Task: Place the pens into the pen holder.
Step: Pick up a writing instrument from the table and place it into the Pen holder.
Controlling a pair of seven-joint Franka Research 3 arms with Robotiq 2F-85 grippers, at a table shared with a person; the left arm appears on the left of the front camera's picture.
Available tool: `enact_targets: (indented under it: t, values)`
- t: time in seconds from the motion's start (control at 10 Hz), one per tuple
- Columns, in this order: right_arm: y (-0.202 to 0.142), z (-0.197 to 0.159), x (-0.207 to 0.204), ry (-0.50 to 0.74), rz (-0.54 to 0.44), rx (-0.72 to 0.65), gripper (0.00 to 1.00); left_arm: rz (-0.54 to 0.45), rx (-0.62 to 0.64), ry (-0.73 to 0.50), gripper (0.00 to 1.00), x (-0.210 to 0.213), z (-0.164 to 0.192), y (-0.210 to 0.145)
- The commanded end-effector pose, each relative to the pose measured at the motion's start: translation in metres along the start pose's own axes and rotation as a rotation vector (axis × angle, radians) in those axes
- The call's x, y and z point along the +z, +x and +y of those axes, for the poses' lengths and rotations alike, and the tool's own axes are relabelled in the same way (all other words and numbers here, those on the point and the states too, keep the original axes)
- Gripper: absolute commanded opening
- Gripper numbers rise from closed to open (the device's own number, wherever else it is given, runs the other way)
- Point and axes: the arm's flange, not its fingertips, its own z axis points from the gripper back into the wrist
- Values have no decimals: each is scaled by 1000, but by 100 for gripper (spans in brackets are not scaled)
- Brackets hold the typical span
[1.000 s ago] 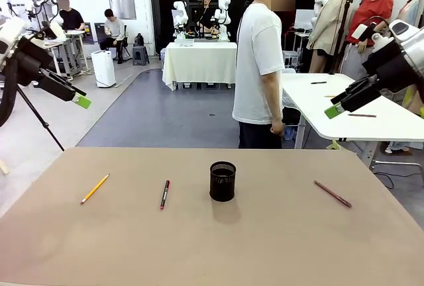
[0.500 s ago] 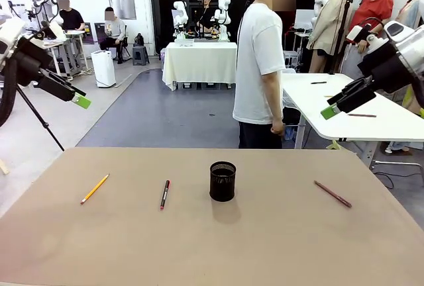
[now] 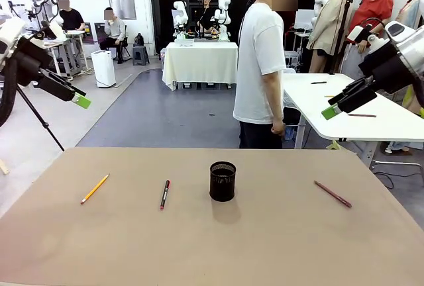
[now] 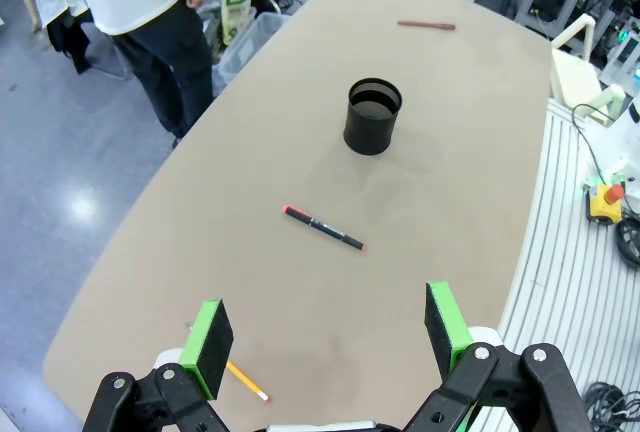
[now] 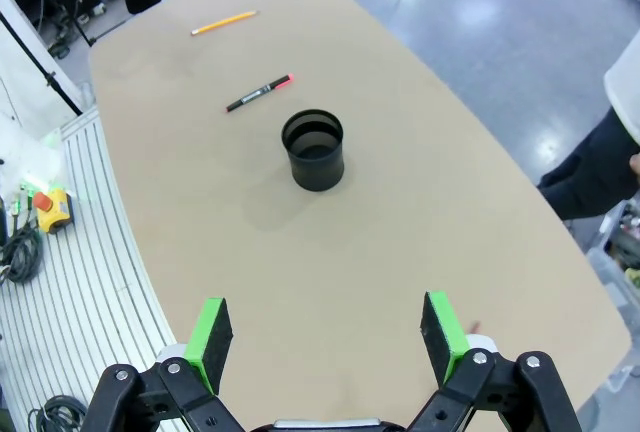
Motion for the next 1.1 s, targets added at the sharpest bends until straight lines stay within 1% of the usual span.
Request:
enact_targets:
  t: [0.0, 1.0]
  values:
    - [0, 0, 2, 4, -2, 3, 100, -2, -2, 2, 100, 1, 0, 1]
    - [0, 0, 2, 4, -2, 3, 100, -2, -2, 2, 100, 1, 0, 1]
